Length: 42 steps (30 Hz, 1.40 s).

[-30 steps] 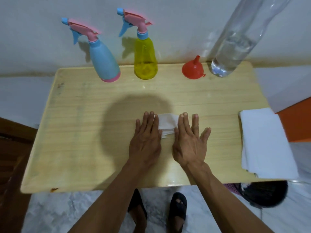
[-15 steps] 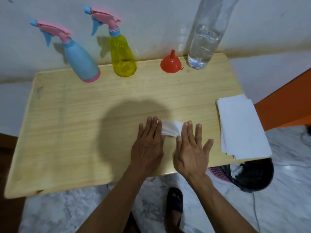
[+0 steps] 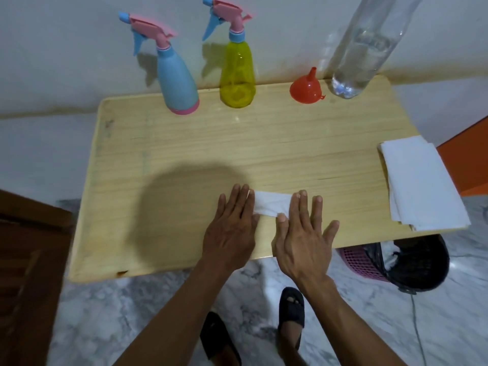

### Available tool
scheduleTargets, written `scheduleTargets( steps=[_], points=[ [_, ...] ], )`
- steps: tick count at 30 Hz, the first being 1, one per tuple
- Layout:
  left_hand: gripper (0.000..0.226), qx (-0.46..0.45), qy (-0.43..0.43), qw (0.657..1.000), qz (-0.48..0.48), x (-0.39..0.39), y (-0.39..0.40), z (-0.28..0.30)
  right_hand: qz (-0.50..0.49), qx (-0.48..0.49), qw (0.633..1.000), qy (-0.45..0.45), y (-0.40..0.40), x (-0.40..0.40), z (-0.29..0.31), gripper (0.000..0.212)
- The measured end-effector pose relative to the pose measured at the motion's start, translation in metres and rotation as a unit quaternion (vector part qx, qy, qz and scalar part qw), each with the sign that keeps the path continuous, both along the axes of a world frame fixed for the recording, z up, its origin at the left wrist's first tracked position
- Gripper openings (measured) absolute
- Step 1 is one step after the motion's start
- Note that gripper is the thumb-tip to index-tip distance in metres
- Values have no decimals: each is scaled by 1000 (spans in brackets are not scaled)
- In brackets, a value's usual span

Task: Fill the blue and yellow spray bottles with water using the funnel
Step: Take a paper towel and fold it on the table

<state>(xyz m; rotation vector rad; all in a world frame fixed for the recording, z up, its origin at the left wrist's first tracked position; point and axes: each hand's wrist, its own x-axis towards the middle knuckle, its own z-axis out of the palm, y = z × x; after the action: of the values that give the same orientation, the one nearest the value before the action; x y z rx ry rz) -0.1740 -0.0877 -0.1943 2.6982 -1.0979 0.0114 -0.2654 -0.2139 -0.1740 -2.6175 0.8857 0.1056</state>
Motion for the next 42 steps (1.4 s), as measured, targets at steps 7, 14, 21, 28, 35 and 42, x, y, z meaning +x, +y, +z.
scheduleTargets(
  steps=[7,14,21,28,35,42],
  points=[
    [60,5,10,999,46,8,62,3,45,11,999,15,56,21,4,67],
    [61,12,14,995,94,22,122,2,105,14,994,13,106,47,3,63],
    [62,11,11,984,177,30,192,1,194,0,981,-15,171,70,-3,60],
    [66,8,-11,978,209,12,237,2,248,-39,966,-68,222,52,-19,58],
    [61,-1,-5,976,217,-17,207,1,239,-70,966,-73,193,27,-21,60],
    [67,4,11,982,190,-44,138,2,216,-62,973,-49,124,3,-21,62]
  ],
)
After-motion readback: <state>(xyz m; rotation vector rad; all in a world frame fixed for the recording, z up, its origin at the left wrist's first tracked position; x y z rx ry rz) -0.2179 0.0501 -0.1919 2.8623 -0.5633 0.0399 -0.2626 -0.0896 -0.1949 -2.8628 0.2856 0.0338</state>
